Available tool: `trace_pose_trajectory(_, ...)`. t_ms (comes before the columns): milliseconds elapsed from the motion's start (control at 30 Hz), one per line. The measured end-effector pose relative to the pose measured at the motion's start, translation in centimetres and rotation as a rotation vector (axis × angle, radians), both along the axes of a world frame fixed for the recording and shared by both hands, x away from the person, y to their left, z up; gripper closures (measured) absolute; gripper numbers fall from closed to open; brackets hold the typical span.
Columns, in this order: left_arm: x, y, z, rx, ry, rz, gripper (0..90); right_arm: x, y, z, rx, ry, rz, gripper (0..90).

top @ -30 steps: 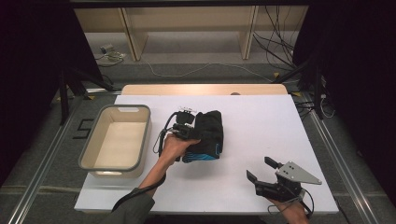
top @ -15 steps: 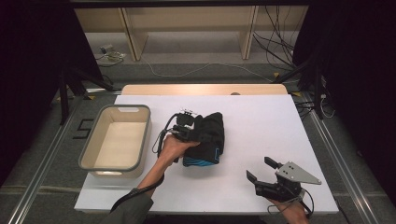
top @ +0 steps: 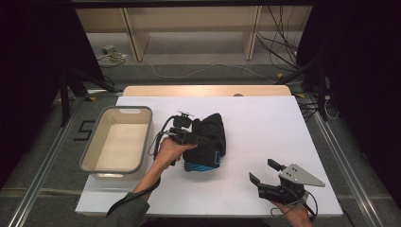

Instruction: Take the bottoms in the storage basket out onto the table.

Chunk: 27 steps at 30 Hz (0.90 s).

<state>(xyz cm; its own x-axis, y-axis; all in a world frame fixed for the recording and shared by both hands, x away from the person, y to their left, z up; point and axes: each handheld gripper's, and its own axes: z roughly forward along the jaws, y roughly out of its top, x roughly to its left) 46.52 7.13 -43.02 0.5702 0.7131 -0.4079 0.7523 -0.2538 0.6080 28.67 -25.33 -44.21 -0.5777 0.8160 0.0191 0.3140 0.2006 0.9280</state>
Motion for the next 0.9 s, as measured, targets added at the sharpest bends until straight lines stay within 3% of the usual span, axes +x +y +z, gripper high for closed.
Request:
trace_pose_trajectory(100, -0.2, 0.2, 0.1, -0.008, -0.004, 0.006, 28.3, 0.0, 0.0, 0.0, 0.001, 0.001, 0.000, 19.9)
trace_pose_trajectory(633, -1.1, 1.9, 1.2, -0.059, -0.045, -0.006, 25.8, 0.0, 0.0, 0.0, -0.001, 0.001, -0.003, 19.9)
trace_pose_trajectory(900, -1.5, 2.4, 1.7, -0.069, -0.090, -0.003, 25.0, 0.0, 0.0, 0.0, -0.001, 0.000, -0.004, 19.9)
